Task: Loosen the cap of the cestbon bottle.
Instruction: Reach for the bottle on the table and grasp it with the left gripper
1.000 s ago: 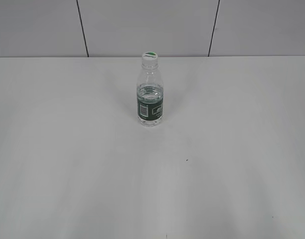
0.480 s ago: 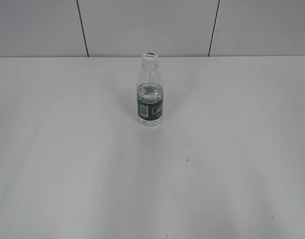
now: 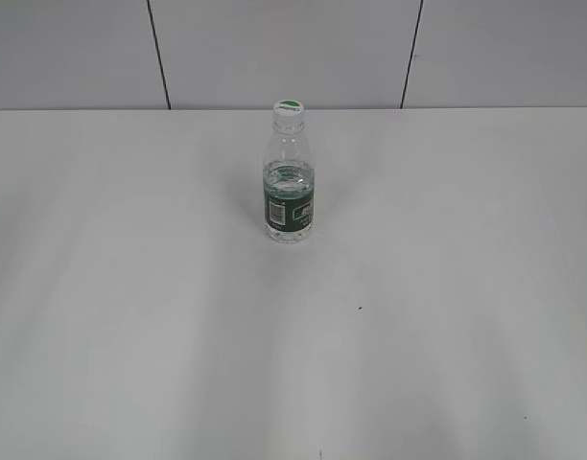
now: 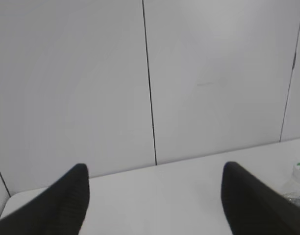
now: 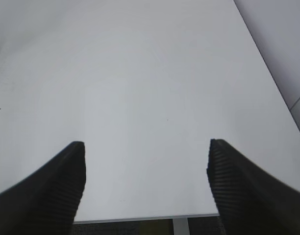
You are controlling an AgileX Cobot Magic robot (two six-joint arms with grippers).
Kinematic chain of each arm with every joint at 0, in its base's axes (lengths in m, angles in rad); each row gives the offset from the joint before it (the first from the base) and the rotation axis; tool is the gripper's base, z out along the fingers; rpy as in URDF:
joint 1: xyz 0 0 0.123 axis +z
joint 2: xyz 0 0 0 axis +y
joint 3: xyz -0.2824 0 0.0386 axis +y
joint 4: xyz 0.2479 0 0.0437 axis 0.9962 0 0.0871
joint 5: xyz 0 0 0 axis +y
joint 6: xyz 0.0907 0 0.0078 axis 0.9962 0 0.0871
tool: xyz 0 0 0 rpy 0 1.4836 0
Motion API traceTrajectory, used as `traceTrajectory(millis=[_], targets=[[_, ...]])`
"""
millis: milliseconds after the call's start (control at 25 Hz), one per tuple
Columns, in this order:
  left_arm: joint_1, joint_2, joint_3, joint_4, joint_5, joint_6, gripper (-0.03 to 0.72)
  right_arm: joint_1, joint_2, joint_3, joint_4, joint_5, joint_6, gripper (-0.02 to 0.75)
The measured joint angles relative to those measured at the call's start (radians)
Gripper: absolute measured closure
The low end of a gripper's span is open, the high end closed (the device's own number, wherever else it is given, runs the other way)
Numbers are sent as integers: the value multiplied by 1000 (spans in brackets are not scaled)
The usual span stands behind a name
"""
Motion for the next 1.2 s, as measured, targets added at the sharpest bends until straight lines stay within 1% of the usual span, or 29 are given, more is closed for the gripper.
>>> traceTrajectory(millis=[120,200,240,320,400,480,560,640,720,840,920,960,1000,1080,1160,1200], targets=[[-50,149,0,-105,-93,134,182,0,0,0,0,0,0,148],[-117,275,0,-133,-182,174,182,0,0,0,0,0,0,148],[-152,317,1,-136,-237,184,182,0,0,0,0,0,0,148],[-248,404,1,-136,-351,192,182,0,0,0,0,0,0,148],[-331,481,1,-109,-465,197,182,0,0,0,0,0,0,148],[-399,556,1,-88,-528,198,182,0,0,0,0,0,0,148],[-442,611,1,-82,-560,193,182,0,0,0,0,0,0,148],[-470,652,1,-74,-580,184,182,0,0,0,0,0,0,148],[-484,675,1,-68,-586,174,182,0,0,0,0,0,0,148],[-485,690,1,-57,-605,139,182,0,0,0,0,0,0,148],[-483,690,1,-26,-629,76,182,0,0,0,0,0,0,148],[-480,692,1,17,-642,30,182,0,0,0,0,0,0,148],[-471,701,1,72,-654,-50,182,0,0,0,0,0,0,148],[-444,737,2,258,-673,-244,182,0,0,0,0,0,0,148],[-413,783,7,446,-713,-463,182,0,0,0,0,-1,0,148],[-402,810,12,536,-735,-549,182,0,0,0,0,-1,0,148]])
